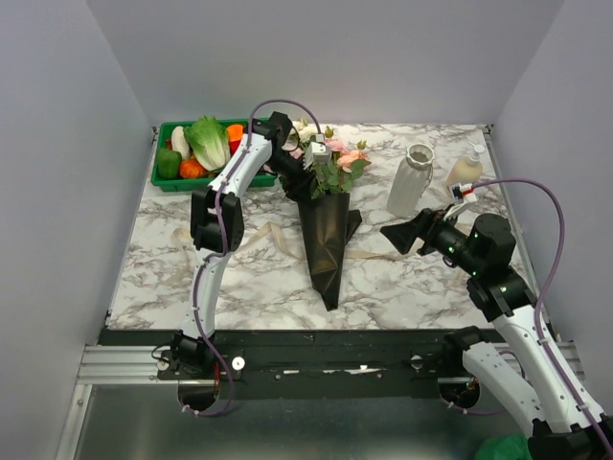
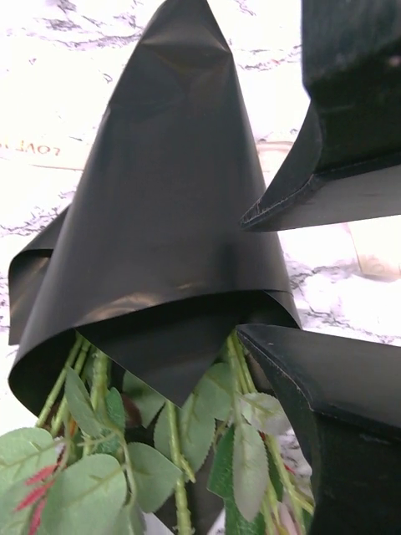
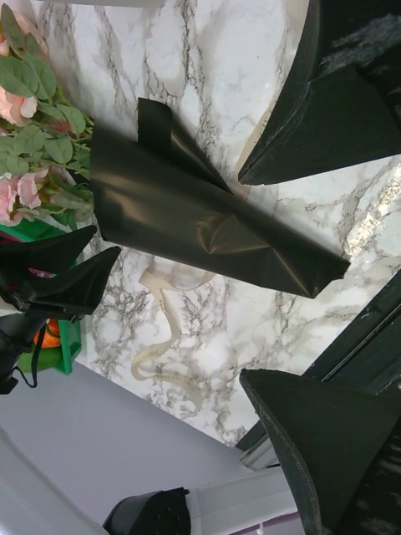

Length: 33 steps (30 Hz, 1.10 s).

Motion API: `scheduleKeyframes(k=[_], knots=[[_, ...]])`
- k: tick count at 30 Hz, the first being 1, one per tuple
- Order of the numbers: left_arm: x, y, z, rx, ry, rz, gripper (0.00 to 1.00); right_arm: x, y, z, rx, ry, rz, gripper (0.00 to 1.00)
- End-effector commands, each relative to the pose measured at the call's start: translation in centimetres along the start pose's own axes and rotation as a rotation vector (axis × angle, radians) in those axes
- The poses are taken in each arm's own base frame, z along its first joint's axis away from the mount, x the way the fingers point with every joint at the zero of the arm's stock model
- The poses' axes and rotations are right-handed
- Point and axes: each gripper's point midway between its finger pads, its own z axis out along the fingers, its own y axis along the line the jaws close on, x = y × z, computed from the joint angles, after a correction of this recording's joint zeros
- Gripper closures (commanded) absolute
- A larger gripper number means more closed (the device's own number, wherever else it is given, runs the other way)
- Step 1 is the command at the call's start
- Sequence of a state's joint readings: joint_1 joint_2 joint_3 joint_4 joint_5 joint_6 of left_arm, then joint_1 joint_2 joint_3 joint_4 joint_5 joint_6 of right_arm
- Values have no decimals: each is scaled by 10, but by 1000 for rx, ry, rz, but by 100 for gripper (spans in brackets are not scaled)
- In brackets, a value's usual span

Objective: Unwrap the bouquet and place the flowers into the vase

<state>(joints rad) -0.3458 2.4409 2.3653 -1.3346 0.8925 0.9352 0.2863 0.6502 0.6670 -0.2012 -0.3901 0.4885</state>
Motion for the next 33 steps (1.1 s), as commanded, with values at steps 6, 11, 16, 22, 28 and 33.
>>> scheduleKeyframes(k=[6, 11, 16, 22, 28, 33], knots=[[36, -30, 3, 128, 67, -135, 47, -6, 9, 2, -51, -9, -25, 3], [35, -19, 5, 115, 56, -143, 45, -6, 14, 3, -80, -6, -16, 3], [36, -21, 5, 125, 46, -156, 51, -4, 15, 2, -88, -7, -11, 3], [39, -28, 0, 128, 55, -147, 79, -5, 18, 3, -101, -5, 3, 3], [23, -34, -14, 110, 21, -107, 97, -7, 22, 4, -121, -15, 18, 3], [10, -39, -22, 99, -8, -96, 100, -7, 23, 3, -125, -18, 24, 3]])
